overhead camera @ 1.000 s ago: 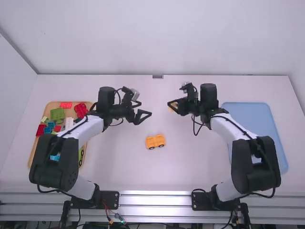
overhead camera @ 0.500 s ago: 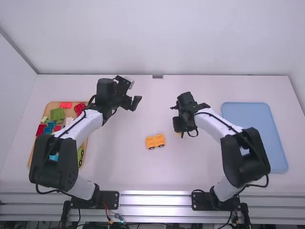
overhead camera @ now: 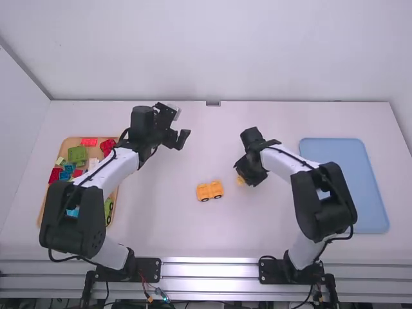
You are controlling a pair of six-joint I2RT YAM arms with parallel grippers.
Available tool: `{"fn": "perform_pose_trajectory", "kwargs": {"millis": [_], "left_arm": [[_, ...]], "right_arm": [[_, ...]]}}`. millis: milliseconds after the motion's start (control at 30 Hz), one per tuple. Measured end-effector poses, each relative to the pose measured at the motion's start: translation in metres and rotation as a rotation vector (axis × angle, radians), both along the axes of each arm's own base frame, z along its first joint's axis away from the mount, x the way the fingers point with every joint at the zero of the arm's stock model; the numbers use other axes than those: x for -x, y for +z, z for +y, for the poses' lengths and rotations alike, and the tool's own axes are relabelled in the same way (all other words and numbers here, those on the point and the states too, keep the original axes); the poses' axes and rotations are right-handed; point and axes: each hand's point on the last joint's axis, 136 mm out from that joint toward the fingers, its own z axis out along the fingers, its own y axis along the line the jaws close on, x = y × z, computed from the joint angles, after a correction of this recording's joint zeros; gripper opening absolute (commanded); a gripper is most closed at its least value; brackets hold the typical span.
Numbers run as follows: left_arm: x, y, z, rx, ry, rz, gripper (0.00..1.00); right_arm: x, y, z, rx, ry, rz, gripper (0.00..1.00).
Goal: Assemble lego blocks to make yellow taxi
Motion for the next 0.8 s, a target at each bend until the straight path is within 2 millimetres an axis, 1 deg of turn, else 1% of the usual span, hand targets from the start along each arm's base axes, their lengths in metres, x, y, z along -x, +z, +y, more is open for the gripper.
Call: {"fn": "perform_pose_trajectory", "kwargs": {"millis": [133,233,300,367,567,800], "left_arm": [[0.001,-0.002,0.000,-0.001,0.000,0.009,0.99],[0.001,-0.001,0.000,0.006,0.005,0.011,0.99],[0.001,-0.001,0.000,0.017,0.012,0.013,0.99],[0.001,-0.001,0.000,0.026,0.019,0.019,0.99],[0.001,-0.002,0.000,0.036,0.027,0.029,0.99],[0.001,-0.002,0.000,0.036,0.027,0.030,0.99]], "right_arm": [[0.009,-0.001,0.004,0.024,-0.146,0.038,0.00],[0.025,-0.003,0.004,0.065,-0.259,0.091,0.00],[0.030,-0.003,0.005,0.078,-0.310,0.107,0.00],[0.029,-0.003,0.006,0.078,-0.368,0.105,0.00],[0.027,-0.004,0.005,0.078,-0.434,0.099,0.00],[0.028,-0.017,0.005,0.051,-0.490,0.086,0.00]]}}
